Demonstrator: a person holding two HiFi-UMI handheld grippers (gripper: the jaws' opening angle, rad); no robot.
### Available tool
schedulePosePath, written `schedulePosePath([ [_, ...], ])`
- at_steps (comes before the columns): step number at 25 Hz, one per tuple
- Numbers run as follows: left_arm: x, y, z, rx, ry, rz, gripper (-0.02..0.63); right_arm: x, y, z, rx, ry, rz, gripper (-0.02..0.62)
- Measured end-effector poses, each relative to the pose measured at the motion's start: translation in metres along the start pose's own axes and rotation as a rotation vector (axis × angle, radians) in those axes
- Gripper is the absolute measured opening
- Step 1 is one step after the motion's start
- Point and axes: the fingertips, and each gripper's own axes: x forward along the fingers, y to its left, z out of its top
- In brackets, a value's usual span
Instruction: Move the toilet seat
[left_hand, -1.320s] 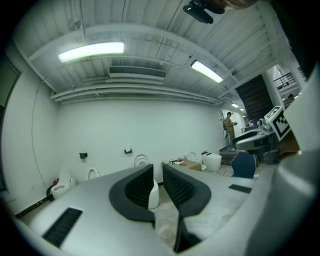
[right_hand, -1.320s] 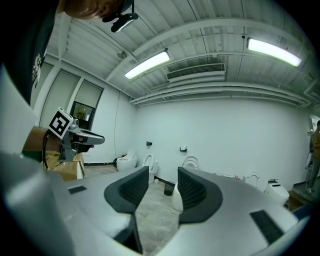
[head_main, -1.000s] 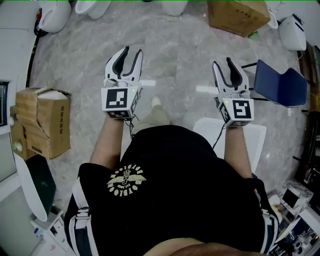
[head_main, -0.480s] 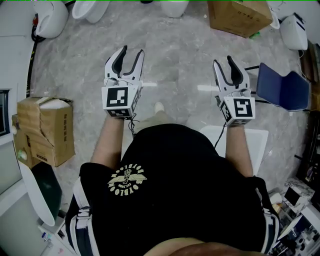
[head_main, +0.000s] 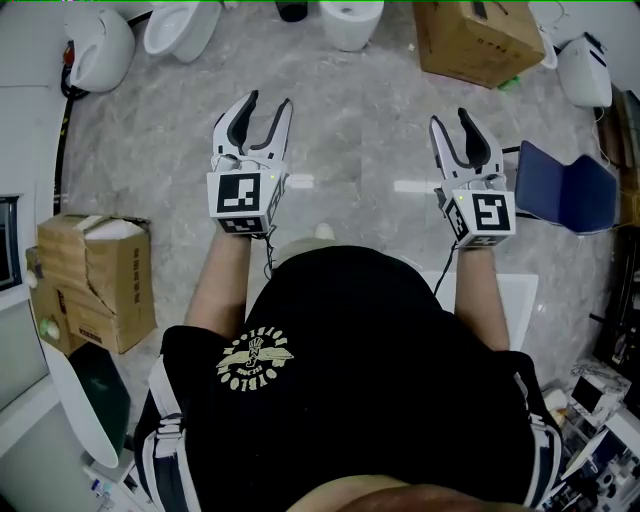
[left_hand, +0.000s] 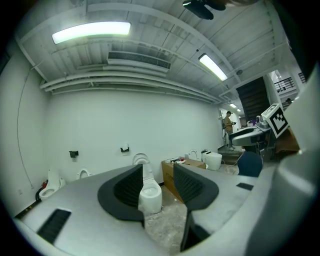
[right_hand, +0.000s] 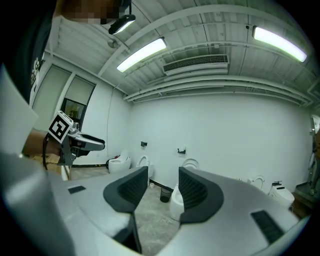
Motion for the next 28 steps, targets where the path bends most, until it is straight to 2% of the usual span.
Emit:
schedulePosePath([
  [8,0.016,0.034,-0.012,-0.008,0.012,-0.033,0.173,0.034,0.013,0.008,-0.001,0.005,-0.012,0.182],
  [18,0.013,0.023,-0.019,-0.006,0.036,-0.077,0.173,0.031,0.023,0.005,0.008,0.031,0.008,0.182],
  [28,0.014,0.024,-0.02,-0.018,0.033,-0.05,0.173,0.039,0.021,0.01,-0.009,0.029,0.041,0.181],
])
